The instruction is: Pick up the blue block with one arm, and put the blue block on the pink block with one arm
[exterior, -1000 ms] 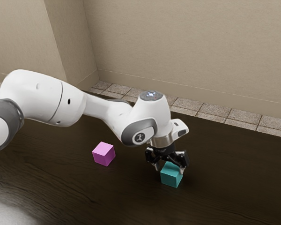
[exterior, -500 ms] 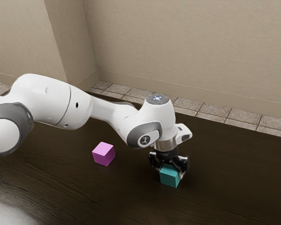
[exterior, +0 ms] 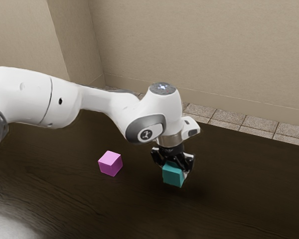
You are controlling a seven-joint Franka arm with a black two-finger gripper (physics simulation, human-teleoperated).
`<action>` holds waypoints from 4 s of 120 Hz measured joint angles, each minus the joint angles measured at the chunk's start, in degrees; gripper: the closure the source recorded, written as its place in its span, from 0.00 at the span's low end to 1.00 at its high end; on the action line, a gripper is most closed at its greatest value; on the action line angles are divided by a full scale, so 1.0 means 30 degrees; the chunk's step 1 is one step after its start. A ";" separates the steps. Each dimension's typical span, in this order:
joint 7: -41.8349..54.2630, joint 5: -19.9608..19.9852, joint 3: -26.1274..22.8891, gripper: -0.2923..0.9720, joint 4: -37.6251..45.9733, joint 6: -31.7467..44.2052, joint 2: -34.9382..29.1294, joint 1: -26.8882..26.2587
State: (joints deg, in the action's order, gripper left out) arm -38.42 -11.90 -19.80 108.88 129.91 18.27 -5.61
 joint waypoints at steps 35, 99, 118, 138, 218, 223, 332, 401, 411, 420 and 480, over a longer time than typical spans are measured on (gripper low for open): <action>0.2335 0.2151 0.5998 0.47 0.3952 -0.0944 -0.4065 0.0668; 0.8501 0.2379 0.5825 0.47 0.3011 -0.0150 -0.2305 0.2020; 1.0014 0.2391 0.5733 0.47 0.2798 -0.0142 -0.2107 0.2116; 1.1776 0.2714 0.5735 0.47 0.2331 -0.0690 -0.1830 0.2507; 1.4930 0.3833 0.5742 0.46 0.1361 0.2070 -0.0893 0.3008; 1.4976 0.3840 0.5742 0.46 0.1420 0.2373 -0.0904 0.3020; 1.3322 0.4159 0.5671 0.46 0.4172 0.3303 -0.2176 0.3023; 1.2985 0.4033 0.5516 0.46 0.4584 0.2539 -0.2554 0.3014; 1.2981 0.4010 0.5516 0.46 0.4537 0.2517 -0.2486 0.3014; 1.2978 0.4005 0.5516 0.46 0.4480 0.2506 -0.2441 0.3014; 1.2959 0.4016 0.5481 0.47 0.3772 0.2262 -0.2069 0.2984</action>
State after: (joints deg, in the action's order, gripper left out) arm 0.46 0.15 -3.36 120.20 136.69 12.07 3.34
